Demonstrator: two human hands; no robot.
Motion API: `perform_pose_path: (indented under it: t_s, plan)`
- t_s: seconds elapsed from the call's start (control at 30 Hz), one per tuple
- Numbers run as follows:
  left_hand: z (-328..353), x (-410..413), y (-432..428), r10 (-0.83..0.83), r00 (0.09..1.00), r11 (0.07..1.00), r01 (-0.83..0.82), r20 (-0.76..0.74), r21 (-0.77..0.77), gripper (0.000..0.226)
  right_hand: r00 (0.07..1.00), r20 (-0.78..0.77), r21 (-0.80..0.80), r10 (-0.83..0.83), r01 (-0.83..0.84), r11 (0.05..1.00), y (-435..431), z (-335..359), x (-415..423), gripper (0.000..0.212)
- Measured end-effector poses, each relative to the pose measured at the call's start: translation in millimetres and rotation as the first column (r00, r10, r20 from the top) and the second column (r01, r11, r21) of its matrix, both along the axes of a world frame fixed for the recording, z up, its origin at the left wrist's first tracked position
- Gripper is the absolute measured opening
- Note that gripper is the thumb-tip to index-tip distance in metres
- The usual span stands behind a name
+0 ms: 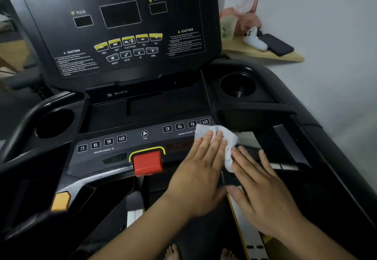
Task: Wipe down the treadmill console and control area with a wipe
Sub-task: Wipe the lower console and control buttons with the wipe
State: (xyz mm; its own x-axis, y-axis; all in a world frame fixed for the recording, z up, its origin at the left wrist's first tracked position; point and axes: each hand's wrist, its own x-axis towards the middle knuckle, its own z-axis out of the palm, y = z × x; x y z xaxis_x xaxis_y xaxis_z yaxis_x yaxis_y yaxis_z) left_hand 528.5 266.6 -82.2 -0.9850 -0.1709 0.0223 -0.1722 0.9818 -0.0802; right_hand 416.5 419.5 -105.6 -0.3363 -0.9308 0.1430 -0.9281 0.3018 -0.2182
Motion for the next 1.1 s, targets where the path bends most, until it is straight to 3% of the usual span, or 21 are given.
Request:
perform_pose_path:
  t_s: [0.13, 0.27, 0.43, 0.63, 0.8, 1.0, 1.1]
  plan:
    - [4.5, -8.8, -6.8, -0.019, 0.999, 1.000, 0.018, 0.045, 0.020, 0.085, 0.995, 0.079, -0.064, -0.053, 0.058, 0.996, -14.6, 5.3, 11.7, 0.066]
    - [-3.9, 19.8, 0.8, -0.057, 0.998, 0.998, 0.057, 0.008, 0.018, 0.087, 0.998, -0.054, 0.045, 0.040, -0.038, 0.998, 15.3, -3.8, 13.3, 0.065]
    - [2.1, -5.5, 4.9, -0.023, 0.999, 1.000, 0.023, 0.036, -0.010, 0.089, 0.987, -0.044, 0.007, -0.155, 0.155, 0.988, 6.4, -0.8, -13.2, 0.068]
    - [-1.5, 1.5, 11.5, -0.058, 0.998, 0.998, 0.058, -0.006, -0.037, 0.086, 1.000, -0.013, -0.163, 0.027, -0.029, 0.986, -9.5, 11.8, 18.2, 0.061]
    - [-16.6, 21.1, 5.9, -0.022, 0.999, 0.998, 0.021, -0.024, -0.053, 0.086, 0.999, -0.036, 0.057, -0.020, 0.022, 0.998, 0.5, -2.7, 12.8, 0.067]
    - [7.6, -8.8, -17.4, 0.102, 0.995, 0.992, -0.103, -0.021, -0.076, 0.083, 0.994, 0.091, 0.043, -0.063, 0.059, 0.997, -49.4, 19.6, -2.3, 0.072]
    - [-5.6, 18.2, -7.8, 0.065, 0.996, 0.995, -0.069, -0.060, -0.075, 0.085, 0.994, -0.085, 0.101, 0.067, -0.058, 0.993, -23.3, 15.4, 5.3, 0.069]
